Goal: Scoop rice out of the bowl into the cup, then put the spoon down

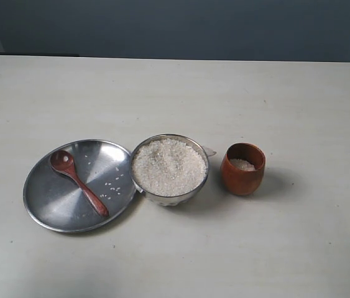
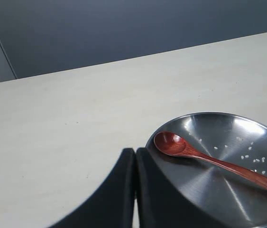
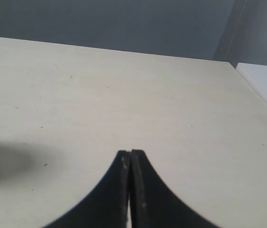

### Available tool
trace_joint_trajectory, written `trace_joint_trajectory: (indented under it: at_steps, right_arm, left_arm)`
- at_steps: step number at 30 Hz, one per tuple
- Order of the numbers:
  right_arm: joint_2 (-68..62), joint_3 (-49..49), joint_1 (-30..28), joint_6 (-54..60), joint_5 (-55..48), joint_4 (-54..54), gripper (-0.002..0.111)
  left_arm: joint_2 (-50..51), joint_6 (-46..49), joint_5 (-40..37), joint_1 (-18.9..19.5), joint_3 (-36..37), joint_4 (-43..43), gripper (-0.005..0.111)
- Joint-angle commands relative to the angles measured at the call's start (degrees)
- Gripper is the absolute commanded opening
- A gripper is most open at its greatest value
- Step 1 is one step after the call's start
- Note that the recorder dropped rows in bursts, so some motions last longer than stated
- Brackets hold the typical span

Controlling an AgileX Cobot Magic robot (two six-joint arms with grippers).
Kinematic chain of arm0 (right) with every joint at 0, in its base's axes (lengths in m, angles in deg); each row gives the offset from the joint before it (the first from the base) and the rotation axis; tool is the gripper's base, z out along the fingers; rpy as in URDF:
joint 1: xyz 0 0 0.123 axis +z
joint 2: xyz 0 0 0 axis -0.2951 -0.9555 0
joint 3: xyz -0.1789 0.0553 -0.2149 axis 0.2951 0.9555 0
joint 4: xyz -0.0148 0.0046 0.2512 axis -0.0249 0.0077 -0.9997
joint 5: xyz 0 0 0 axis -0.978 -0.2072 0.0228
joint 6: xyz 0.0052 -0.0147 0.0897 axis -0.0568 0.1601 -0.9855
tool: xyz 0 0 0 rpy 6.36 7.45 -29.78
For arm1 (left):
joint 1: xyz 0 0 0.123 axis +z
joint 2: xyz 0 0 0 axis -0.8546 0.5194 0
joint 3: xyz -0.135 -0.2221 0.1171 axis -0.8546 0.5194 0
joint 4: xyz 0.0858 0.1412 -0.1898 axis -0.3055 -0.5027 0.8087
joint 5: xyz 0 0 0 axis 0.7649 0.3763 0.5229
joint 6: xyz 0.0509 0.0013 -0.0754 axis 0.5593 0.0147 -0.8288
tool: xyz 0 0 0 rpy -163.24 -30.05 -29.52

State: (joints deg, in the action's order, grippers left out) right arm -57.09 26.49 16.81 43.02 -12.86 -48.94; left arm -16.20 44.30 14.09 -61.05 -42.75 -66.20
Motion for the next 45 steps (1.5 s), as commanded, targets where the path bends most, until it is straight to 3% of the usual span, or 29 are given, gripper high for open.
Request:
trace_joint_trajectory:
  at_steps: [1,23,31,45]
  right_arm:
    - [0.37,0.3,-0.27,-0.05,-0.14,0.22,0.0]
    - [0.37,0.3,-0.27,0.37,0.96,-3.87,0.0]
    - [0.37,0.3,-0.27,13.11,3.42,-11.94,0.0]
    - [0.37,0.3,-0.27,5.52,1.61,-11.94,0.0]
  left_arm:
    - [-0.28,-0.17,0.55,-0.11,0.26,-0.3,0.0]
    - [-0.28,-0.17,0.55,-0.11,0.26,-0.3,0.0]
    - [-0.28,-0.17,0.55,-0.11,0.26,-0.3,0.0]
    - [-0.28,-0.17,0.55,-0.11,0.26,-0.3,0.0]
